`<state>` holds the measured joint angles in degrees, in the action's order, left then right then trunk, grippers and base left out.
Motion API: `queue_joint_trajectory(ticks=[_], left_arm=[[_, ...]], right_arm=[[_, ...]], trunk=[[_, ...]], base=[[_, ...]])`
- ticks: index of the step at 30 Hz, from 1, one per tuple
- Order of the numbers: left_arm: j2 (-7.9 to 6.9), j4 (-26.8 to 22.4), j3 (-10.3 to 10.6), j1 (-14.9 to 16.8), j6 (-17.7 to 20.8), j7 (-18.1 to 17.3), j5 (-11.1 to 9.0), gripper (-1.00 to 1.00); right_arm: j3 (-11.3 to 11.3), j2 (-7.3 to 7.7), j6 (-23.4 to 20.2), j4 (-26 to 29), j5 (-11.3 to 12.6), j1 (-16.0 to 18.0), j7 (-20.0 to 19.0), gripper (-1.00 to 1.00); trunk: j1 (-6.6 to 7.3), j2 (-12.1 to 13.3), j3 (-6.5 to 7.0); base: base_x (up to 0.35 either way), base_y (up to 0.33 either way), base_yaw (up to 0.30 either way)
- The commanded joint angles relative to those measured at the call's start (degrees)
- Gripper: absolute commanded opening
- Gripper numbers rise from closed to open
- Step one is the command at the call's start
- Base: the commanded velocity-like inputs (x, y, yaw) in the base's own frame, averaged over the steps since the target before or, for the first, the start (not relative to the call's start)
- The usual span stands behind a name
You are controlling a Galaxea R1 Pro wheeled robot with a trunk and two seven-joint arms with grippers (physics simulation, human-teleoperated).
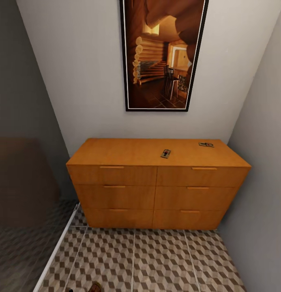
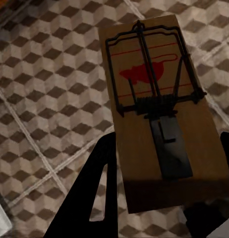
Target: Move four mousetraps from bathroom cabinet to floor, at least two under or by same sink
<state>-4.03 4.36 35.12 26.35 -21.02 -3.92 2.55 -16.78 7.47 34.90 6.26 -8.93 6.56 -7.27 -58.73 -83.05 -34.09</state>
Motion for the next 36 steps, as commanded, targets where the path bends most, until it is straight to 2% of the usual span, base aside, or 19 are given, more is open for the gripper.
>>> queue_joint_trajectory(ticks=[1,4,5,8,10,11,13,16,17,18,22,27,31,36], left_arm=[[0.09,0.2,-0.1,-0.4,-0.6,1.8,-3.5,-1.0],[0.6,0.2,-0.1,-1.9,-1.9,7.5,-16.2,-1.0],[0.69,0.2,-0.1,-2.3,-2.9,9.1,-19.8,-1.0],[0.81,0.2,-0.1,-3.2,-6.1,12.0,-25.4,-1.0],[0.82,0.2,-0.1,-3.6,-8.1,14.2,-27.4,-1.0],[0.81,0.2,-0.2,-3.7,-8.5,14.9,-27.8,-1.0],[0.76,0.2,-0.2,-3.9,-9.2,17.6,-30.1,-1.0],[0.89,0.0,-0.3,-4.0,-10.3,19.5,-36.1,-1.0],[0.9,0.0,-0.3,-4.0,-10.6,19.6,-37.0,-1.0],[0.92,0.0,-0.3,-4.0,-11.6,19.6,-38.9,-1.0],[0.81,0.0,-0.2,-4.0,-13.2,19.7,-40.8,-1.0],[0.7,0.0,-0.2,-4.0,-13.5,19.7,-41.1,-1.0],[0.6,0.0,-0.2,-4.0,-13.5,19.8,-41.2,-1.0],[0.72,0.0,-0.2,-4.0,-13.5,19.9,-41.3,-1.0]], right_arm=[[-0.4,-0.05,-1.9,1.5,-0.5,0.0,0.2,-1.0],[-0.3,-0.28,-9.6,7.8,-0.5,0.0,0.8,-1.0],[-0.3,-0.37,-11.9,10.2,-0.5,0.0,0.8,-1.0],[-0.2,-0.58,-15.9,15.9,-0.5,0.0,0.9,-1.0],[-0.1,-1.14,-17.7,20.0,-0.5,0.0,0.9,-1.0],[-0.1,-1.3,-18.0,20.9,-0.5,0.0,0.9,-1.0],[-0.1,-1.67,-18.6,23.9,-0.4,0.0,0.8,-1.0],[-0.1,-1.93,-18.5,25.6,-0.4,0.0,0.4,-1.0],[-0.1,-1.95,-18.4,25.8,-0.4,0.0,0.4,-1.0],[-0.2,-1.98,-17.8,25.9,-0.3,0.0,0.3,-1.0],[-0.2,-1.94,-15.6,25.3,-0.3,0.0,0.3,-1.0],[-0.1,-2.04,-14.4,24.7,-0.4,0.0,0.5,-1.0],[-0.1,-2.03,-11.8,24.6,-0.4,0.0,0.8,-1.0],[-0.1,-2.02,-11.7,24.7,-0.4,0.0,0.8,-1.0]], trunk=[[0.0,0.0,-0.05],[0.0,0.0,-0.05],[0.0,0.0,-0.05],[0.0,0.0,-0.05],[0.0,0.0,-0.05],[0.0,0.0,-0.05],[0.0,0.0,-0.05],[0.0,0.0,-0.05],[0.0,0.0,-0.05],[0.0,0.0,-0.05],[0.0,0.0,-0.05],[0.0,0.0,-0.05],[0.0,0.0,-0.05],[0.0,0.0,-0.05]], base=[[0.0,0.0,0.0],[0.0,0.0,0.0],[0.0,0.0,0.0],[0.0,0.0,0.0],[0.0,0.0,0.0],[0.0,0.0,0.0],[0.0,0.0,0.0],[0.0,0.0,0.0],[0.0,0.0,0.0],[0.0,0.0,0.0],[0.0,0.0,0.0],[0.0,0.0,0.0],[0.0,0.0,0.0],[0.0,0.0,0.0]])
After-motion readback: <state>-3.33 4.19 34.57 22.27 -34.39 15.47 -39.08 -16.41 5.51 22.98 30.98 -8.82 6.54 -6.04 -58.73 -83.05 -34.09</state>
